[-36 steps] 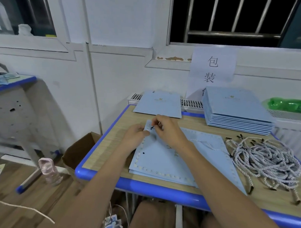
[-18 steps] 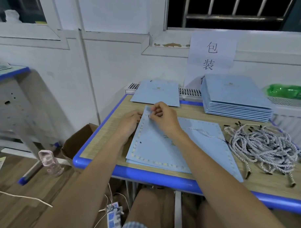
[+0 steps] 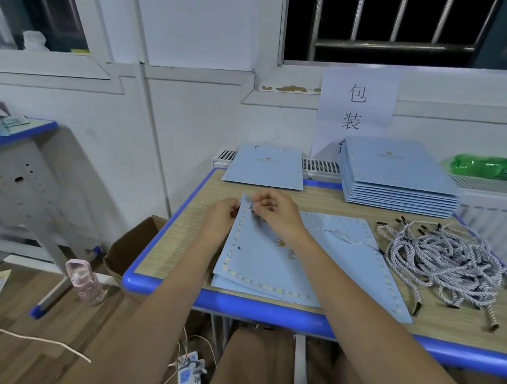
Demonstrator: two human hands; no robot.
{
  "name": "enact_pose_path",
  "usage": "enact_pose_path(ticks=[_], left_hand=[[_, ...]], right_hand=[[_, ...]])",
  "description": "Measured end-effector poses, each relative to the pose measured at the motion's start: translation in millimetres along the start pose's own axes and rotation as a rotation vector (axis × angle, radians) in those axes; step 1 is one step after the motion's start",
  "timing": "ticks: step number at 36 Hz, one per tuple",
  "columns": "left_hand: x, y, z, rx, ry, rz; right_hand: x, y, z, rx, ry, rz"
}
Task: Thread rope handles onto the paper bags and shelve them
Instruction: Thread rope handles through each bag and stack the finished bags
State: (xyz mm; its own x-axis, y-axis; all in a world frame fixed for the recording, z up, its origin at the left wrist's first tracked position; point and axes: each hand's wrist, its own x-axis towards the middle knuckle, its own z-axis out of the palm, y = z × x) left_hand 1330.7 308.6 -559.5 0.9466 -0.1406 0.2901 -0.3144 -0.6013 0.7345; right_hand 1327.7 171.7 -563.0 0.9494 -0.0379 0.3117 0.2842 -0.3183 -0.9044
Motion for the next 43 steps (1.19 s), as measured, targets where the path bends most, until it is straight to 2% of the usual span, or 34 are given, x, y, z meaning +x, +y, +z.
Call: enact_pose_path(ticks=[3, 7, 11, 19, 23, 25, 30, 33, 36, 39, 43], left_hand=[[1, 3, 2, -0.045, 0.016, -0.099], [1, 8, 0, 0.077, -0.006, -0.137], [-1, 9, -2, 0.156, -0.041, -0.082], [-3, 12, 0, 0.228, -0.042, -0.027], [-1, 5, 1, 0.058, -0.044, -0.053], [-1, 3, 1, -0.106, -0.068, -0.053], [-3, 6, -5, -0.518, -0.140, -0.258], [-2, 2, -7, -0.528, -0.210, -0.216], [0, -4, -7, -0.404, -0.176, -0.163], [4, -6, -5, -0.300, -0.114, -0.123], [7, -8, -2, -0.212, -0.086, -0.088]], right_hand=[[-3, -1, -1, -0.136, 0.045, -0.066], [-5, 0, -6, -0.375, 0.022, -0.088], [-6, 0, -9, -0.389, -0.038, -0.038], [-8, -3, -12, -0.384, -0.068, -0.057], [-11, -4, -12, -0.420, -0.140, -0.055], [-11, -4, -10, -0.467, -0.176, -0.055], [-9, -3, -8, -0.513, -0.170, -0.041], [-9, -5, -7, -0.388, -0.127, 0.031], [-8, -12, -7, -0.198, -0.077, 0.118], [-7, -21, -15, -0.078, -0.025, 0.127], [-4, -41, -32, 0.104, -0.064, 0.160]])
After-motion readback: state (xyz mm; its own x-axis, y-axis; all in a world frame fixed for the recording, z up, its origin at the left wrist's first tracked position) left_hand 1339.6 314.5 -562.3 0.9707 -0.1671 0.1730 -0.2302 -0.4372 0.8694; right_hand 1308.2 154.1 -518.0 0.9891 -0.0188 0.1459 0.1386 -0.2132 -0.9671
